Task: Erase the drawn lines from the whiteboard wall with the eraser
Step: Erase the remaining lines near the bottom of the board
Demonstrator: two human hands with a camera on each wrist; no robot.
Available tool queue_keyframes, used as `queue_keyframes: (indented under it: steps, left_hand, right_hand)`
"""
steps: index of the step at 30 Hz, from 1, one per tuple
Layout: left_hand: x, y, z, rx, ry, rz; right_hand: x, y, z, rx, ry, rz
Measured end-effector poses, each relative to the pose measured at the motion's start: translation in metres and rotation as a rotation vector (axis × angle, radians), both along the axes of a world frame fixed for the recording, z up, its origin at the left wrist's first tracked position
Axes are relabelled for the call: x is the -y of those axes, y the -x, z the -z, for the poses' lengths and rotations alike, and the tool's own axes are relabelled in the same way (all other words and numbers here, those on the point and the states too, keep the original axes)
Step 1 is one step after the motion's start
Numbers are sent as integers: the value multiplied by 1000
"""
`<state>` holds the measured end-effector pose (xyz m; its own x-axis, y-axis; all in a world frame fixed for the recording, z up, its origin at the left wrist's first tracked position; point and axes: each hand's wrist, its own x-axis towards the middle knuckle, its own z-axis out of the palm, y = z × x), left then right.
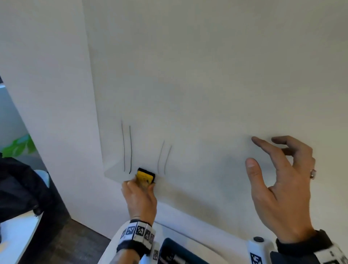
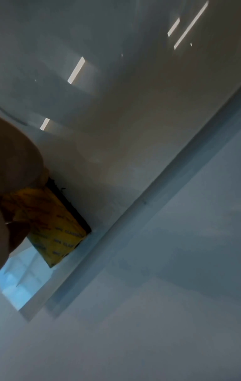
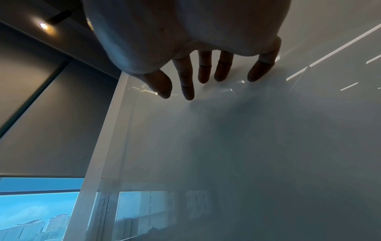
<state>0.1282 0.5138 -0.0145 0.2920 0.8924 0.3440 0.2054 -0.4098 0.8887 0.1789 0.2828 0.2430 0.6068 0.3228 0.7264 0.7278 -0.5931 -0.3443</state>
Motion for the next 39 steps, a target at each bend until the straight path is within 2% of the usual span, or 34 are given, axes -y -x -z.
queue_keyframes:
  steps: [2, 5, 7, 9, 12, 15, 17, 19, 21, 23, 26, 28, 30, 33, 35, 37, 39]
  left_hand:
    - [30, -5, -18, 50, -85, 92]
    - [75, -11, -40, 141, -426, 328]
    - [68, -15, -47, 137, -490, 353]
    - [36, -13, -64, 164, -392, 220]
    - [-25, -10, -101, 216, -109, -42]
    - [-29, -11, -118, 240, -91, -96]
    - [5, -10, -119, 253, -302, 75]
    - [36, -15, -112, 213, -616, 267]
    - [33, -21, -112, 186, -733, 296]
    - [8, -19, -120, 228, -631, 191]
    - [-45, -11, -136, 276, -262, -79]
    - [-62, -11, -146, 277, -90, -175]
    - [-48, -10, -151, 266, -180, -135]
    - [-12, -8, -142, 197, -573, 56]
    - [-23, -8, -146, 137, -683, 78]
    - [-50, -4, -151, 142, -552, -3]
    - [-81, 4, -154, 231, -222, -92]
  right_hand:
    - [-6, 1, 3, -8, -9, 3]
    - [-17, 4, 7, 4, 0, 14]
    - [-18, 3, 8, 7, 1, 9]
    - [-15, 1, 5, 10, 2, -8]
    - [-11, -2, 7, 12, 30, -3]
    - [-15, -1, 10, 2, 0, 18]
    - [-22, 2, 11, 12, -16, 51]
    - [-27, 2, 12, 22, -21, 85]
    - [-29, 2, 11, 20, -23, 79]
    - [-26, 1, 9, 15, -23, 59]
    - [-21, 0, 11, 11, 4, 37]
    - [-18, -2, 11, 9, 8, 22]
    - [-18, -1, 11, 3, -5, 29]
    - [-27, 1, 11, 8, -27, 67]
    - [-33, 2, 12, 19, -43, 91]
    - [-36, 3, 11, 27, -52, 104]
    - [-37, 3, 12, 18, -42, 109]
